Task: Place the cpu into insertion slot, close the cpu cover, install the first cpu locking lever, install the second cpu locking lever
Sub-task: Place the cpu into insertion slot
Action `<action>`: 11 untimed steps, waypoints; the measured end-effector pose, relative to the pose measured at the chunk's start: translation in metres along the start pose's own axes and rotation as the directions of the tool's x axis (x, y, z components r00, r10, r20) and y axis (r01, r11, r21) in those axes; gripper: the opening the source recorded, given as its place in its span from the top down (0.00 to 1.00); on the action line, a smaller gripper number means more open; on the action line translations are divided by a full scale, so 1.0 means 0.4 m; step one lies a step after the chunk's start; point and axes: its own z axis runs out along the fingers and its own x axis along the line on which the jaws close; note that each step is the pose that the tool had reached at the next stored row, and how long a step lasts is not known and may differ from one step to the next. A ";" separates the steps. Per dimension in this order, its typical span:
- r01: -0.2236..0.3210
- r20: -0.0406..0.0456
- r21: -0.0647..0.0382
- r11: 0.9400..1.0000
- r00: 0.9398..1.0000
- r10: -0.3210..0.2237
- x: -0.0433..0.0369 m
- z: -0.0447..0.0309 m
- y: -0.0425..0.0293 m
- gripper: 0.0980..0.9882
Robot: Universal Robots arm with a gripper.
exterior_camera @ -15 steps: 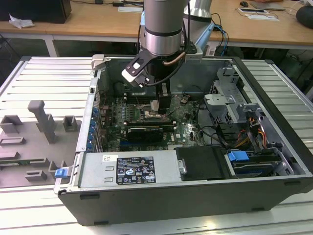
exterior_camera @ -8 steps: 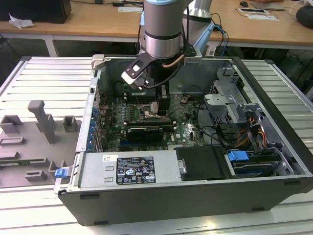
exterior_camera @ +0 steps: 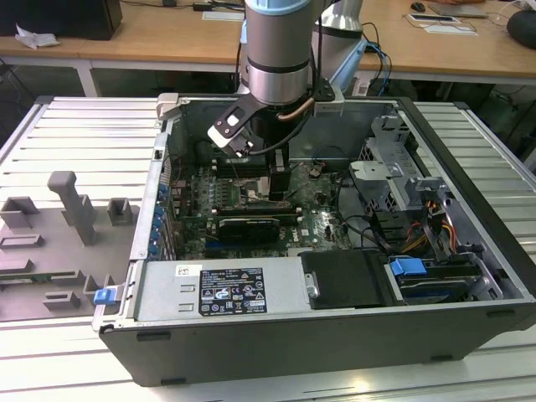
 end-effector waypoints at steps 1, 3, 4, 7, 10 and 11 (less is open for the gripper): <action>-0.002 0.000 0.000 1.000 1.000 0.002 0.000 0.002 0.000 0.50; -0.006 0.000 0.001 1.000 1.000 0.006 0.000 0.007 -0.001 0.50; -0.008 0.001 0.002 1.000 1.000 0.008 0.000 0.011 -0.001 0.50; -0.012 0.001 0.003 1.000 1.000 0.012 0.000 0.016 -0.002 0.50; -0.016 0.001 0.004 1.000 1.000 0.016 0.000 0.022 -0.002 0.50; -0.018 0.001 0.005 1.000 1.000 0.018 0.000 0.025 -0.002 0.50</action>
